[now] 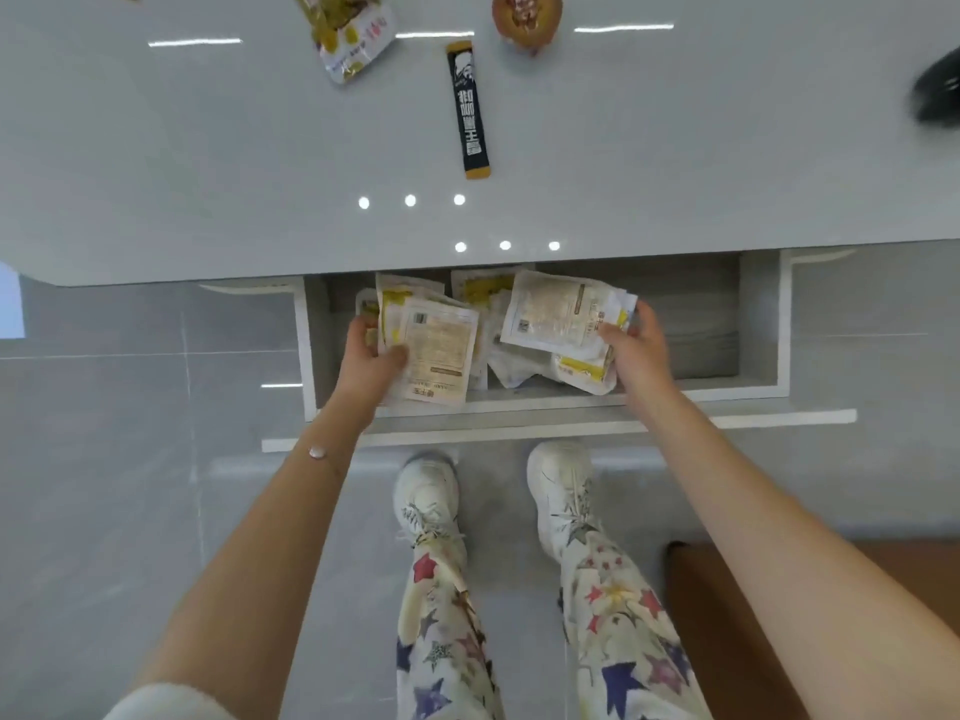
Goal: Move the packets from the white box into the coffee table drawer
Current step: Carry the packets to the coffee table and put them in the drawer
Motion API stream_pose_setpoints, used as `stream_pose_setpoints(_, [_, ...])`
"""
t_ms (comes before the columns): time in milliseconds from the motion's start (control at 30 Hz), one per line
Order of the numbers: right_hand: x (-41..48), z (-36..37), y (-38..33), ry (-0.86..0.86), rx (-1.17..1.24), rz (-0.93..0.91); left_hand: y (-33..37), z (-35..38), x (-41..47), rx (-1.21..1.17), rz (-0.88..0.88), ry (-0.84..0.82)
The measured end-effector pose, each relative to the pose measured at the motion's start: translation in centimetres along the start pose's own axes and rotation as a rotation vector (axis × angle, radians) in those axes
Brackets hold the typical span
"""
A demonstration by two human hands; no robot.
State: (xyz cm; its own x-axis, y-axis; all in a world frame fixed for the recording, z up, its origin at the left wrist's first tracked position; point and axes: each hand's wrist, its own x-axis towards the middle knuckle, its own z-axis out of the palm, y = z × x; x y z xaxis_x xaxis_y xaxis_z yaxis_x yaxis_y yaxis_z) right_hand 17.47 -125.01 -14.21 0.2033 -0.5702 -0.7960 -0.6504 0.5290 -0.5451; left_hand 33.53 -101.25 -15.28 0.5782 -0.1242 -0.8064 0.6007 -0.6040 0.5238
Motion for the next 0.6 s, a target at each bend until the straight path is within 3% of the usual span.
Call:
stream_pose_setpoints(300, [4.4, 1.3, 2.8, -0.034, -0.063, 0.038, -1.0, 1.1, 2.6, 0.129, 0.025, 0.119])
stream_pose_setpoints(467, [1.6, 0.2, 0.6, -0.057, -0.198, 0.056, 1.1, -0.1, -0.3, 0.140, 0.026, 0.160])
stream_pose_setpoints(600, [-3.2, -1.1, -3.2, -0.062, -0.384, -0.065, 4.6, -1.7, -5.5, 0.118, 0.087, 0.153])
